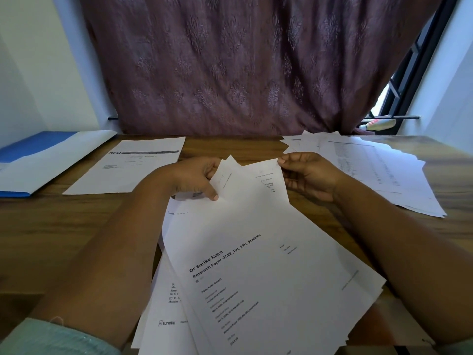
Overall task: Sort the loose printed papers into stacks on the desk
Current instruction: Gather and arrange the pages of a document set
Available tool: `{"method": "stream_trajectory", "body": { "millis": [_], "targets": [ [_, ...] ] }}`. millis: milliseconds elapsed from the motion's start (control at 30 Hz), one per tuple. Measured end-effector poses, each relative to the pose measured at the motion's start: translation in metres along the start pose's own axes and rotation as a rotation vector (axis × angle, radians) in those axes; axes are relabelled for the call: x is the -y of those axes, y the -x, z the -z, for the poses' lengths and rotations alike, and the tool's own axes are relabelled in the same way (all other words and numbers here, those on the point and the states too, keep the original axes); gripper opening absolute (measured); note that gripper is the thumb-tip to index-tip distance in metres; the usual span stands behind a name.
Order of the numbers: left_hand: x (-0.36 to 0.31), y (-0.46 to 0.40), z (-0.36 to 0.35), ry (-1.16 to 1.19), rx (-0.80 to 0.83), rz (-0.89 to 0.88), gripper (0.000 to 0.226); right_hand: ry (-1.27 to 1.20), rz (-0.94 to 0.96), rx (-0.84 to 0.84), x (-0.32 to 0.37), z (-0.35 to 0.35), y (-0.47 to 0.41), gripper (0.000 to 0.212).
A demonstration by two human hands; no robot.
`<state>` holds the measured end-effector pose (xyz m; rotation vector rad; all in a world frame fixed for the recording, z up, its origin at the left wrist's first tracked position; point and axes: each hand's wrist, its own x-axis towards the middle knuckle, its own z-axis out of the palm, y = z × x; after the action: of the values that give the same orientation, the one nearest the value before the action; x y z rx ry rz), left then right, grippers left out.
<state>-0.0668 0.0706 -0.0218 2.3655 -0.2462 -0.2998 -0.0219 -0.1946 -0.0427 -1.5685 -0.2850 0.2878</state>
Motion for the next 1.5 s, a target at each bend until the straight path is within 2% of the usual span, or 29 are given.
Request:
{"method": "stream_trajectory", "body": {
  "millis": [233,400,467,1167,1267,1333,1400,1433,1500],
  "targets": [
    [0.001,-0.001,0.000,0.017,0.008,-0.003,0.052,-0.008,-0.008,0.014,0.002,0.000,0.002,0.016],
    [0.001,0.000,0.000,0.034,0.008,0.007,0.054,0.084,-0.009,0.060,0.006,-0.001,0.006,0.036],
    [0.002,-0.002,0.000,0.033,0.007,0.010,0.054,0.088,-0.009,0.063,0.007,-0.001,0.008,0.038],
    [-0.003,0.002,0.000,0.034,0.020,0.012,0.059,0.119,0.021,0.094,0.008,-0.003,0.010,0.029],
    [-0.002,0.003,0.001,0.006,0.001,0.027,0.046,0.043,0.040,0.071,0.007,-0.001,0.006,0.020],
    [-0.002,0.005,0.002,-0.017,-0.028,0.050,0.041,0.192,0.109,-0.120,0.003,0.003,-0.001,0.021],
    [-0.003,0.006,0.002,-0.015,-0.040,0.052,0.041,0.646,0.134,-0.297,-0.003,0.011,-0.009,0.022],
    [-0.004,0.006,0.002,-0.012,-0.045,0.057,0.041,0.833,0.104,-0.319,-0.005,0.013,-0.011,0.022],
    [-0.004,0.007,0.003,-0.012,-0.053,0.067,0.041,0.962,0.012,-0.290,-0.009,0.013,-0.012,0.024]
  ]
}}
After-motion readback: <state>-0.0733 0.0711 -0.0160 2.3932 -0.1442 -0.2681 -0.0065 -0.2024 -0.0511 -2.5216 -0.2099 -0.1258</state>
